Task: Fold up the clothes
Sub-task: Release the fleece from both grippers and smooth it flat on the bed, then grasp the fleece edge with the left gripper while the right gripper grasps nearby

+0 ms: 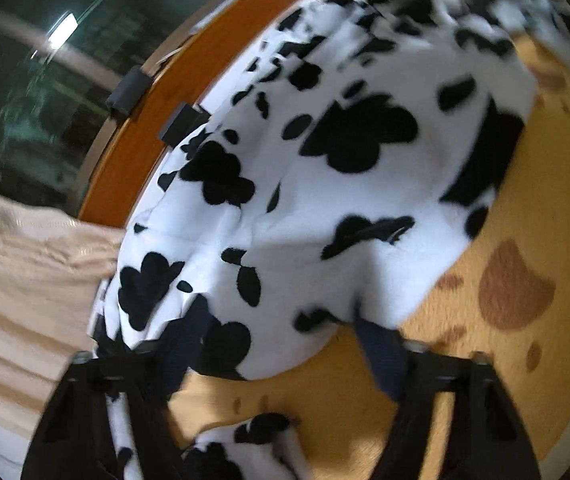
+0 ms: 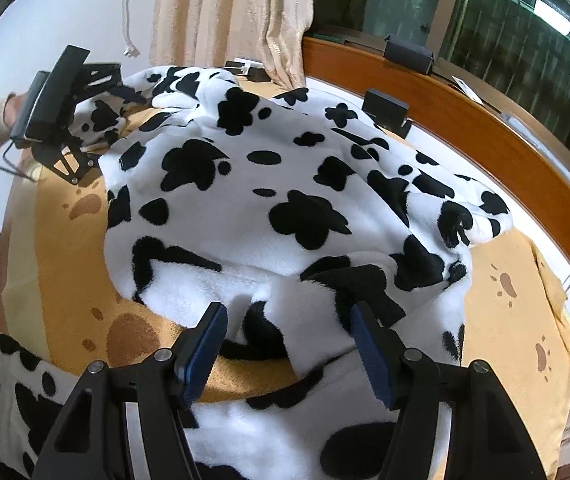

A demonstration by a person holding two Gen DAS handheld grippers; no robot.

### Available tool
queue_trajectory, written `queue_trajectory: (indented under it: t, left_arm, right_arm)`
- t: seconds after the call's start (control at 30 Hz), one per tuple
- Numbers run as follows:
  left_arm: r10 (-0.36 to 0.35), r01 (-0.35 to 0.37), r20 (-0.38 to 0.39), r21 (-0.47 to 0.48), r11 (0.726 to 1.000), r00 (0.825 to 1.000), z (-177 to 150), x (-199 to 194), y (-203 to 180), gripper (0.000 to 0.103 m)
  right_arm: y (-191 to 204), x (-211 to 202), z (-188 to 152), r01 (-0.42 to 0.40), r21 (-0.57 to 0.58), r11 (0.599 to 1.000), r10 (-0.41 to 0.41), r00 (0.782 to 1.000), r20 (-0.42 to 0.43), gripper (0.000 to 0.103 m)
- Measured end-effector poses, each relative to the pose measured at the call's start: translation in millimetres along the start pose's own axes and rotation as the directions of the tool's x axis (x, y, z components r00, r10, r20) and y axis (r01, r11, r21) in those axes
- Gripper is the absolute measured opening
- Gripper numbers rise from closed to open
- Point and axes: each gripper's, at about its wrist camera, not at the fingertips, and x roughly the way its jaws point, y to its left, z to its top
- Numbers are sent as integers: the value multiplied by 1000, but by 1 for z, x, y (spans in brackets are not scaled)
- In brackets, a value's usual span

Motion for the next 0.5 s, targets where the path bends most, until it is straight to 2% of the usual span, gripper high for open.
queue_trajectory:
  t: [0.07,0.17,0.27,0.3,0.43,0.5]
  left_arm:
    - [12,-10,24,-83,997,1000,3,-4,12,39]
    - [12,5,74,-219,976,997,9,-12,38,21]
    - [-51,85,124,-288,954,991,12,-15,57,21]
    - [-52,84,121,-275,958,991,13,-14,56,21]
    - [-102,110,68,-121,987,992,11,-15,38,21]
    - [-113,115,35,-67,991,993,3,-18,28,28]
  right_arm:
    - [-2,1,1,-3,15,1000,3,1000,6,66]
    - [-6,2,4,-5,27,1000,5,1000,13,66]
    - [-8,4,4,-18,28,999,18,1000,5,66]
    - [-9,5,3,-27,27,999,27,1000,-2,66]
    - [-8,6,-2,-44,18,999,44,999,-20,66]
    - [-8,5,-5,-45,16,999,46,999,-23,66]
